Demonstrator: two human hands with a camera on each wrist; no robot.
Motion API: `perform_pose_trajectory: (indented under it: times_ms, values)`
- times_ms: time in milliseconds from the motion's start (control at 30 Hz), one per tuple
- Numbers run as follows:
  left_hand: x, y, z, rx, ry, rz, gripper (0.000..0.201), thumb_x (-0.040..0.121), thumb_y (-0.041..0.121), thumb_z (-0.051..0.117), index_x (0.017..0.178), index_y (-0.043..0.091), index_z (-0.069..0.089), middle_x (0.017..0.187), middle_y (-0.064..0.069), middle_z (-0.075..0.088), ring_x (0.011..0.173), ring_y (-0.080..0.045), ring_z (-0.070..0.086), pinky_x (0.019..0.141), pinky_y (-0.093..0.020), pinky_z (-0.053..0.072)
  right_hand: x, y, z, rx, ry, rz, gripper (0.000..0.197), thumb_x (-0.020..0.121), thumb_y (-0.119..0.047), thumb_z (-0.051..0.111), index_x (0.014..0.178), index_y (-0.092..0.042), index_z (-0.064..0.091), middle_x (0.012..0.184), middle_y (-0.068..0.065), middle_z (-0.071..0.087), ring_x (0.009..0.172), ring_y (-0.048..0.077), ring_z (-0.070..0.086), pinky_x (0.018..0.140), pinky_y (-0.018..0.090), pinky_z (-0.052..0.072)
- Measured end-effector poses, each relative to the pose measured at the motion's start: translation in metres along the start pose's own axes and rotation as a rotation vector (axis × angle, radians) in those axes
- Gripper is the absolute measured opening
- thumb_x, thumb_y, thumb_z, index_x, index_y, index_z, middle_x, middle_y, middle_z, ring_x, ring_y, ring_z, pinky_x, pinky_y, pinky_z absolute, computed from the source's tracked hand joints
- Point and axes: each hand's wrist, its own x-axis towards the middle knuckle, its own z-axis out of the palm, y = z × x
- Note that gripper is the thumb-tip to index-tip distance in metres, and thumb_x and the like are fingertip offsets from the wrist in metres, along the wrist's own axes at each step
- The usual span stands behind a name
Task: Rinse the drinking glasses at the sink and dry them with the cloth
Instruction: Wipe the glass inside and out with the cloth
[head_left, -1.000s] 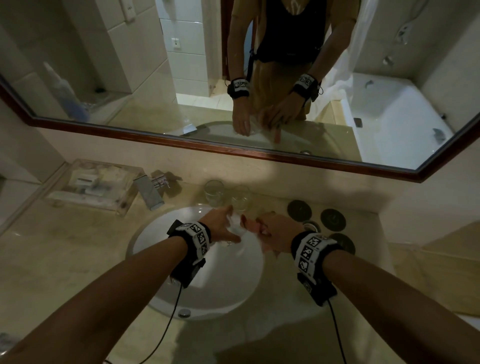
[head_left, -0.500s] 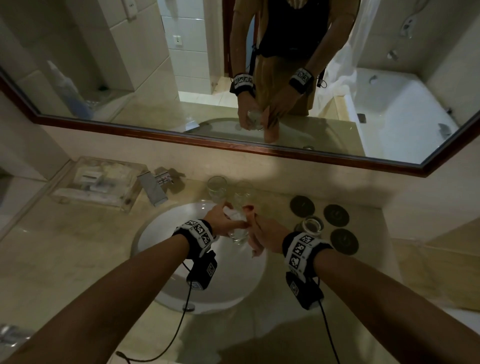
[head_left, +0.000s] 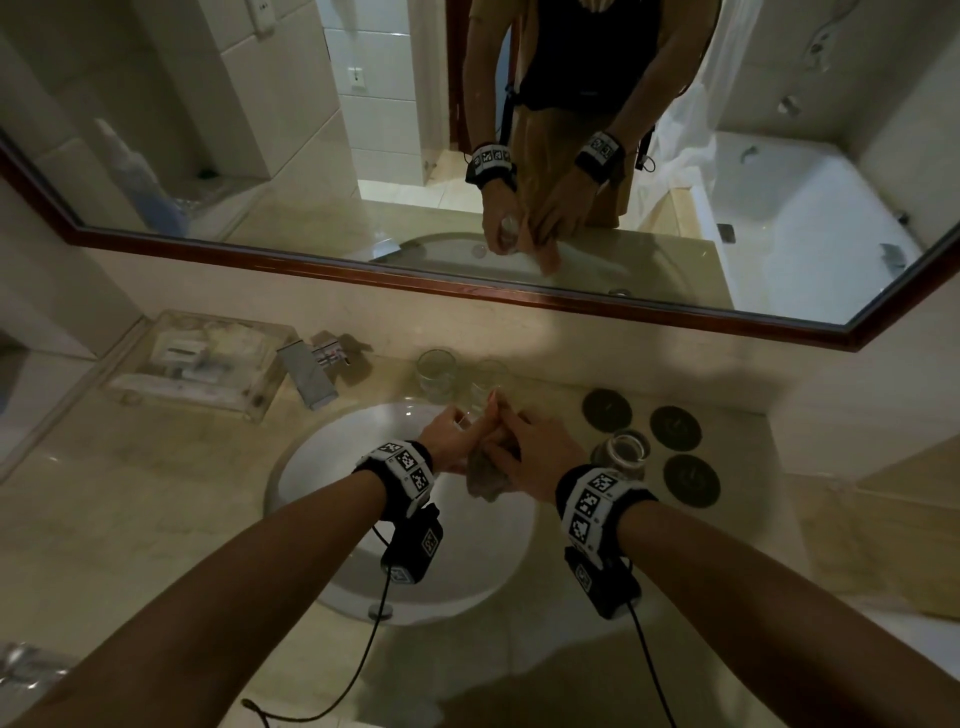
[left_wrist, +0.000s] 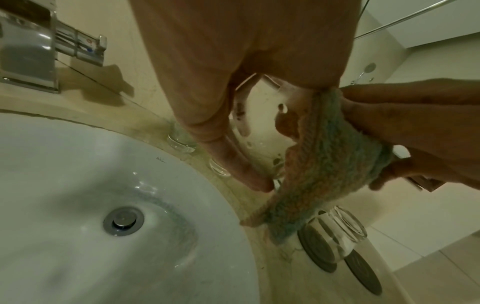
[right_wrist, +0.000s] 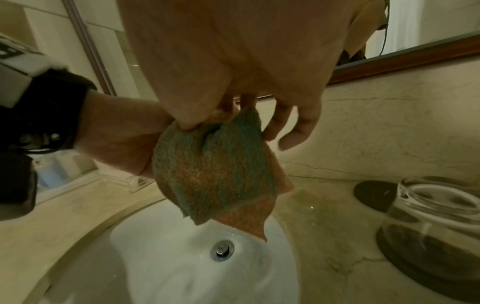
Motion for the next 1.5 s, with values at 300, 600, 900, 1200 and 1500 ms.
perform_pose_trajectory:
  times_ms: [300,600,900,1200,1500]
  values:
    - [0.005,0.007,-0.001,0.010,-0.089,0.034,0.087,0.065,0.084,0.053,0.121,0.017,0.057,0.113,-0.005,0.067,0.096,-0.020,0.066,0.068,-0.033,0.056,0.011,-0.003,0.009,0.449,0.003,0.029,0.055,0.102,-0.047,0.026,0.149,-0.020,0.023,0.143,0.007,0.044,0.122,0.022,0.049,0.105,0.035,0.040]
    - [0.003,0.006,-0.006,0.008,-0.152,0.157,0.028,0.091,0.028,0.058,0.114,0.013,0.054,0.104,-0.011,0.062,0.082,-0.019,0.060,0.066,-0.027,0.049,0.002,0.005,0.010,0.499,-0.053,-0.079,0.116,0.066,-0.042,0.085,0.151,-0.029,0.007,0.136,-0.005,0.042,0.113,0.011,0.052,0.090,0.025,0.049]
    - [0.001,0.010,-0.003,-0.002,-0.253,0.149,0.031,0.087,0.036,0.060,0.107,0.014,0.054,0.101,-0.009,0.061,0.086,-0.022,0.059,0.072,-0.031,0.050,0.013,0.008,0.005,0.322,0.001,-0.022,0.122,0.060,-0.028,0.088,0.150,-0.032,0.007,0.126,-0.005,0.054,0.100,0.016,0.062,0.080,0.031,0.056]
    - [-0.002,0.003,-0.009,0.260,-0.319,0.095,0.043,0.091,0.045,0.055,0.122,0.018,0.044,0.117,-0.012,0.062,0.101,-0.029,0.064,0.079,-0.037,0.057,-0.001,0.014,-0.005,-0.040,-0.044,-0.036,0.121,0.073,-0.028,0.080,0.152,-0.026,-0.012,0.130,0.007,0.049,0.104,0.022,0.057,0.084,0.032,0.053]
    - [-0.002,0.002,-0.014,0.479,-0.227,0.252,0.061,0.080,0.054,0.064,0.127,0.020,0.046,0.112,0.001,0.060,0.098,-0.014,0.061,0.084,-0.029,0.052,0.000,0.017,0.000,-0.173,-0.036,-0.045,0.115,0.071,-0.027,0.081,0.152,-0.025,0.000,0.132,0.008,0.047,0.111,0.026,0.054,0.090,0.038,0.052]
